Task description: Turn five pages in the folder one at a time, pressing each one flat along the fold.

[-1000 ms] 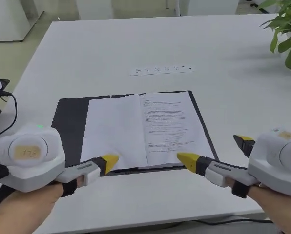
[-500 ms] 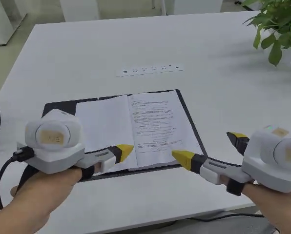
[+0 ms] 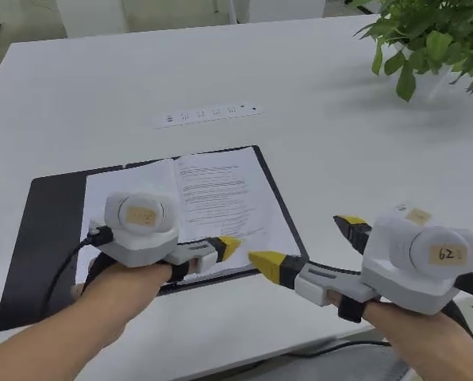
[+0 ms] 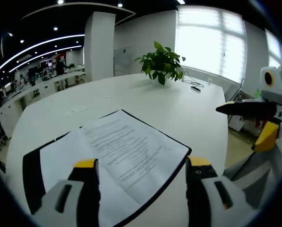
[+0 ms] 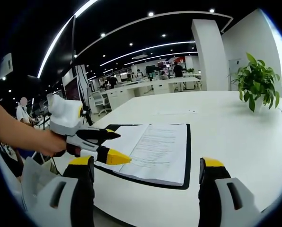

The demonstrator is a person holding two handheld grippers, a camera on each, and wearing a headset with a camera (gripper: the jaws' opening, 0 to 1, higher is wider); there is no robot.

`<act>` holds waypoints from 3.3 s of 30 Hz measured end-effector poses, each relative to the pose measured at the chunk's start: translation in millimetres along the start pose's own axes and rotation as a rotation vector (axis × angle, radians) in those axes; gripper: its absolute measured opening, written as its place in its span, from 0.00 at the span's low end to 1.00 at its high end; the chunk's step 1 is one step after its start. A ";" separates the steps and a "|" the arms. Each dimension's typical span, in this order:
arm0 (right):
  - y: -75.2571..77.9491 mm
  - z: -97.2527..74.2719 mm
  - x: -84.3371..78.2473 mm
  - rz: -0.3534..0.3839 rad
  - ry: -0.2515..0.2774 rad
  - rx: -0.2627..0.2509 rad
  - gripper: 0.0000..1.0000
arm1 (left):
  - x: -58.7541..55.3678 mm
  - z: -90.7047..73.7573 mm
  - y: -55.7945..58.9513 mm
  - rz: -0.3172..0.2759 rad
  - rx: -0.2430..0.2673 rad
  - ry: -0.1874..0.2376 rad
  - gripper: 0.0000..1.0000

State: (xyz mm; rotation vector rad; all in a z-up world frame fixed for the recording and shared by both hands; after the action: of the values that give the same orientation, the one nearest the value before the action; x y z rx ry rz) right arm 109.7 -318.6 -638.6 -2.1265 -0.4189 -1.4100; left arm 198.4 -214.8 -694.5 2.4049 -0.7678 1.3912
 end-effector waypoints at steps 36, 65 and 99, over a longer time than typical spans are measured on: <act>1.8 4.7 -15.8 0.041 -0.027 0.014 0.88 | -40.4 77.5 52.2 0.034 0.080 -0.039 0.63; 1.0 10.0 -25.1 0.060 -0.065 0.019 0.87 | -41.3 75.9 40.4 0.033 0.070 0.019 0.33; 24.3 45.4 -54.5 0.511 -0.126 0.098 0.50 | -42.7 73.1 33.7 0.006 0.050 0.033 0.18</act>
State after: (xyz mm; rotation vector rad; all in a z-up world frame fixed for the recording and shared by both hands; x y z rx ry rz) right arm 134.6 -308.7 -708.7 -2.0542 0.0172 -0.9491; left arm 215.2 -263.5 -769.7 2.4131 -0.7413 1.4654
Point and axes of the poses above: the centre of the closed fingertips' face, and the gripper's own axes: z roughly forward along the fingers, y roughly to its right, x roughly out of its top, the point moved 2 cm from there along -z, roughly backward along the fingers, and after that the axes turned 14 degrees about x, right-handed, at the moved point
